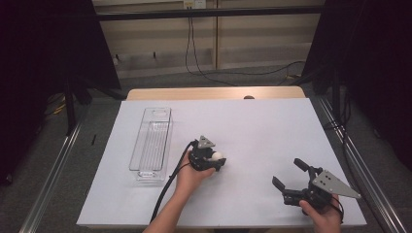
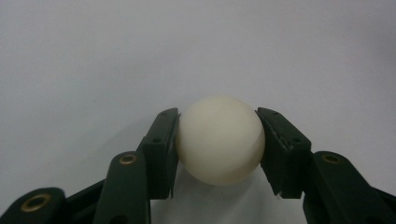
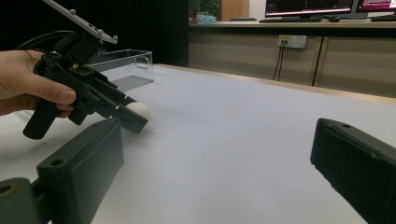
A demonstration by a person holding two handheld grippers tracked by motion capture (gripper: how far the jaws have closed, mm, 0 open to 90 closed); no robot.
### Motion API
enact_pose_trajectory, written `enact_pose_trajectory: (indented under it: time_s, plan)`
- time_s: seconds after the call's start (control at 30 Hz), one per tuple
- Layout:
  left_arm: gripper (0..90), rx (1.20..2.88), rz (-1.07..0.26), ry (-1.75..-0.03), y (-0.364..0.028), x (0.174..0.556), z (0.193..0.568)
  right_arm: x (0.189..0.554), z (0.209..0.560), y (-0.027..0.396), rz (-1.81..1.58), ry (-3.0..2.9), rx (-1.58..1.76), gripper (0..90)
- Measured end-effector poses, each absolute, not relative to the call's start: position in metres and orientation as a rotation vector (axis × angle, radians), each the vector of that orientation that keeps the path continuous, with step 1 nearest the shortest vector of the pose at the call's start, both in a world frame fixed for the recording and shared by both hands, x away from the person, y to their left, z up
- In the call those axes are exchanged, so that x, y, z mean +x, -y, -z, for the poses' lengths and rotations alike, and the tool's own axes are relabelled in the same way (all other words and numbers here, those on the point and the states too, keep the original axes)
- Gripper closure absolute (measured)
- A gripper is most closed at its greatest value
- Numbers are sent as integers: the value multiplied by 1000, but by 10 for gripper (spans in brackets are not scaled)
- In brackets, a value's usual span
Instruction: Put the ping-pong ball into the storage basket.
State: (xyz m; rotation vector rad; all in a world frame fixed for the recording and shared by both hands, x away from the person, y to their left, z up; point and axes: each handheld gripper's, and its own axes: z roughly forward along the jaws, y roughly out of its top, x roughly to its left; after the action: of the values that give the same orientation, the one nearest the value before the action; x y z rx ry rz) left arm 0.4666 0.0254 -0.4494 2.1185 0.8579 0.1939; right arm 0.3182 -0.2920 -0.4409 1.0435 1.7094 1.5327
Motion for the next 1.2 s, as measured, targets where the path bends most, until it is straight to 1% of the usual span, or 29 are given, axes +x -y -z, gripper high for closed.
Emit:
enact_pose_trajectory:
  time_s: [0.1,0.57,1.2]
  plan:
    - [513,2097,-177,-870,-24,466,449,318,441,292,-1532,-1713,1047,22]
    - [512,2104,-159,-870,-29,466,441,318,441,292,-1531,-1714,1043,22]
    - [513,2098,-158,-882,-33,465,432,318,441,292,-1534,-1718,1040,23]
